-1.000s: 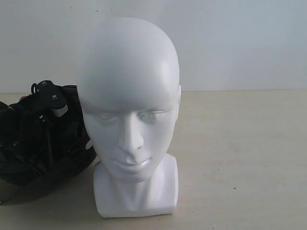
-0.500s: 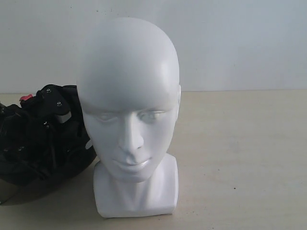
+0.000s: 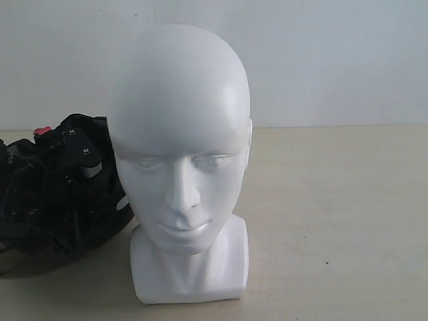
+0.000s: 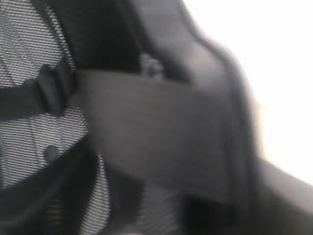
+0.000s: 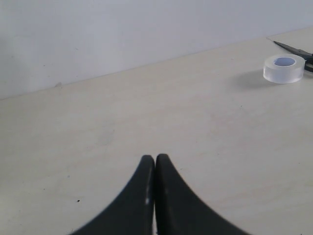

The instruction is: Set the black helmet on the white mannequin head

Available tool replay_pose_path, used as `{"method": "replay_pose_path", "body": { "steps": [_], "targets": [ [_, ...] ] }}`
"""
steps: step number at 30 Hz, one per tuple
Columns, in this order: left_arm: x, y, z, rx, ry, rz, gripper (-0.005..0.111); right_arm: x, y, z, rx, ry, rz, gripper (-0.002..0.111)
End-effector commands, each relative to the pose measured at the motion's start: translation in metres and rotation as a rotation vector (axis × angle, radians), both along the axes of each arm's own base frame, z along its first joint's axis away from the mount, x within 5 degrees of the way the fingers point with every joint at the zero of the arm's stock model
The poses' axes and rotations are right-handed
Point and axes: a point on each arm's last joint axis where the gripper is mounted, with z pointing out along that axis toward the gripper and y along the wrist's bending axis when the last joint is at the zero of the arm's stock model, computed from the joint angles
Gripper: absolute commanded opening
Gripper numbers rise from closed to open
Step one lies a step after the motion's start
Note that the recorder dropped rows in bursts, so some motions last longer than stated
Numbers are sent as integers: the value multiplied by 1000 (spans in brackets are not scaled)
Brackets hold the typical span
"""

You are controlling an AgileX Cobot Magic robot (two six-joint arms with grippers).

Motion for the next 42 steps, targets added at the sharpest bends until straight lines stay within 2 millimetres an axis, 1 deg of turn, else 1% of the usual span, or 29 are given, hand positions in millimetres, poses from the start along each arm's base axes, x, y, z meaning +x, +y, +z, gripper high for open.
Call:
{"method": "replay_pose_path", "body": {
  "steps": [1,2,3,4,5,11,16,19,25,30,35,39,42],
  "targets": [
    [4,0,1,11,-35,1,38,0,-1,2,-12,-22,-9,0],
    [5,0,1,11,-42,4,31,0,-1,2,-12,-22,-9,0],
    [6,1,1,13,-55,8,17,0,-1,2,-12,-22,-9,0],
    [6,1,1,13,-60,10,9,0,-1,2,-12,-22,-9,0],
    [7,1,2,11,-62,13,4,0,-1,2,-12,-22,-9,0],
    [5,0,5,-35,-37,94,4,0,-1,2,-12,-22,-9,0],
    [1,5,23,-84,-55,166,4,0,-1,2,-12,-22,-9,0],
    [-1,16,36,-128,-64,256,4,0,-1,2,-12,-22,-9,0],
    [-11,39,62,-193,-83,350,4,0,-1,2,-12,-22,-9,0],
    [-22,49,88,-282,-131,408,4,0,-1,2,-12,-22,-9,0],
    [-38,53,121,-403,-236,445,4,0,-1,2,-12,-22,-9,0],
    [-52,54,151,-567,-335,472,4,0,-1,2,-12,-22,-9,0],
    [-62,57,169,-664,-402,493,4,0,-1,2,-12,-22,-9,0]
  ]
}}
